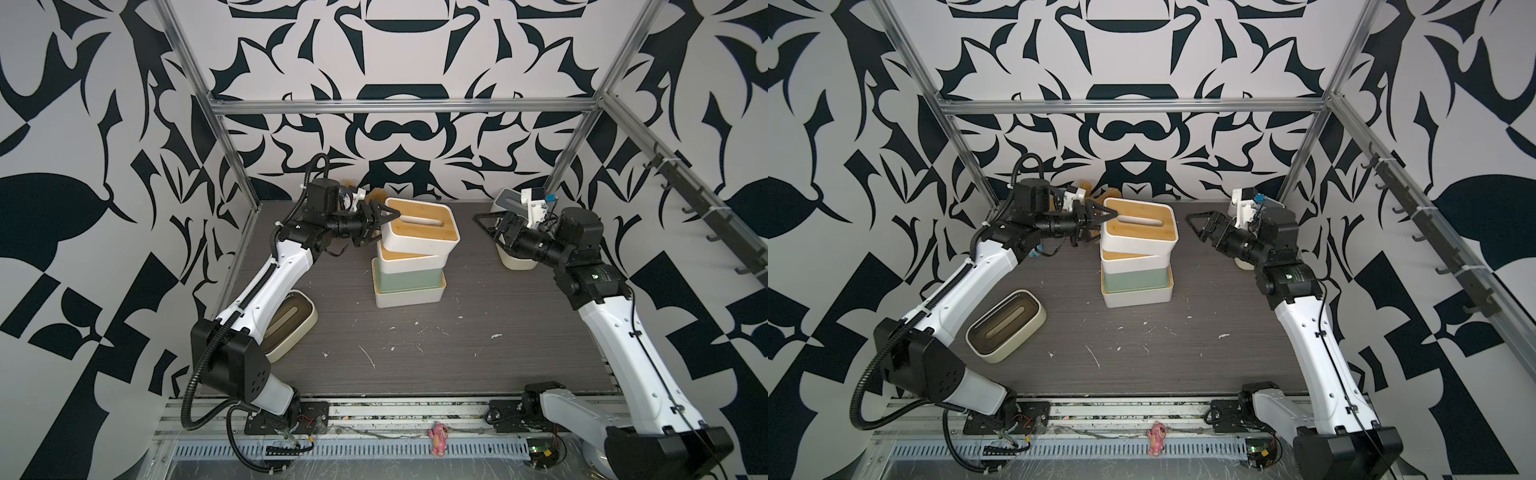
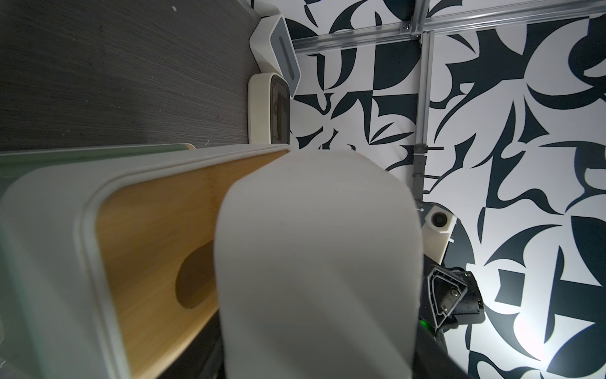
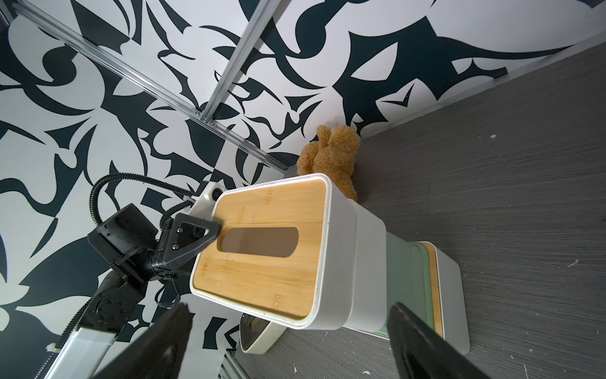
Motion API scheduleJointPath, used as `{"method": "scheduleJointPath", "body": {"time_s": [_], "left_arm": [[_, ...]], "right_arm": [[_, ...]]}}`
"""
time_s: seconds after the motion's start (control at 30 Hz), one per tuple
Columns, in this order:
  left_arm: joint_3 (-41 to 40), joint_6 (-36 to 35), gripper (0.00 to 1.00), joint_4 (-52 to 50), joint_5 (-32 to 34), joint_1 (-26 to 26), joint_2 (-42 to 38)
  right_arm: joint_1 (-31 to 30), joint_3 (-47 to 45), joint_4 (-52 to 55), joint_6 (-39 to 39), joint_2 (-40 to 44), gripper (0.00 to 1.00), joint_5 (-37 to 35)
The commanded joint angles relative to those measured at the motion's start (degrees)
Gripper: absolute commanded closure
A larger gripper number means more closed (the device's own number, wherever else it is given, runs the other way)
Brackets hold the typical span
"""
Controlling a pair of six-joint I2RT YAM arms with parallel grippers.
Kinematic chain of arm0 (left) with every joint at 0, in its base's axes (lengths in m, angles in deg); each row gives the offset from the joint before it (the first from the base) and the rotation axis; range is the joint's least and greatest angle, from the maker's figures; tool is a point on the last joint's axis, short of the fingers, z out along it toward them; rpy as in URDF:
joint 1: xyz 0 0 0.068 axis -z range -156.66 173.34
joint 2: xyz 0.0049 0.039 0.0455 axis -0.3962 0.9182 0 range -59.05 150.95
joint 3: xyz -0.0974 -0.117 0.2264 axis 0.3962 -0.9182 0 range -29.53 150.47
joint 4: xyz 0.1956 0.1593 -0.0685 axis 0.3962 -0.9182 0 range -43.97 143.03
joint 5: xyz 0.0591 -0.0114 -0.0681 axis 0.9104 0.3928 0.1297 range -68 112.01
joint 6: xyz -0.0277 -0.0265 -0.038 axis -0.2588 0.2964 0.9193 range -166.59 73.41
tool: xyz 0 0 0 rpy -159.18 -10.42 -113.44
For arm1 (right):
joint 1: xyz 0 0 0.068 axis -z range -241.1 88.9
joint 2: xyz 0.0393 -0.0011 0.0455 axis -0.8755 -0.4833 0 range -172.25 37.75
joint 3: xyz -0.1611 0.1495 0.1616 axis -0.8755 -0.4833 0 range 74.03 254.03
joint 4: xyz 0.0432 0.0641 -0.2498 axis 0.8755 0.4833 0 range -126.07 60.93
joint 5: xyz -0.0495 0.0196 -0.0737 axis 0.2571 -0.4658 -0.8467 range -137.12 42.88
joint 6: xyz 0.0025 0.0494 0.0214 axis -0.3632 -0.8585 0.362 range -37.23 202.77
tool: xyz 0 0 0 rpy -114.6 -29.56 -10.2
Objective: Stack the tissue boxes
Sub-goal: Place the tissue box at the tissue box.
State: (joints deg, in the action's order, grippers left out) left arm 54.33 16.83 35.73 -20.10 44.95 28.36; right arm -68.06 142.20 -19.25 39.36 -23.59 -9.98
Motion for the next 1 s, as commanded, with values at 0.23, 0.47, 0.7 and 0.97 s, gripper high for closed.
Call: {"method": "scheduleJointPath", "body": {"time_s": [0.23, 0.47, 0.7, 0.97], "left_arm": [[-1.46, 0.28, 0.45, 2.69, -0.7, -0.34, -2.73], [-2.28, 0.37, 0.33, 2.56, -0.69, -0.36, -3.29], [-3.51, 0.11, 0.2, 2.12, -0.45, -0.34, -3.7], [-3.46, -1.67, 0.12, -0.17, 1.03, -0.34, -3.92]], "right_arm": [[-2.03, 0.92, -2.76, 0.69, -0.44, 0.03, 0.3], [-2.97, 1.22, -2.84, 0.88, -0.84, 0.03, 0.12], [-3.87, 1.36, -2.84, 0.87, -1.23, 0.03, -0.32], [-4.68, 1.71, -2.77, 0.87, -1.5, 0.03, -0.49]]}}
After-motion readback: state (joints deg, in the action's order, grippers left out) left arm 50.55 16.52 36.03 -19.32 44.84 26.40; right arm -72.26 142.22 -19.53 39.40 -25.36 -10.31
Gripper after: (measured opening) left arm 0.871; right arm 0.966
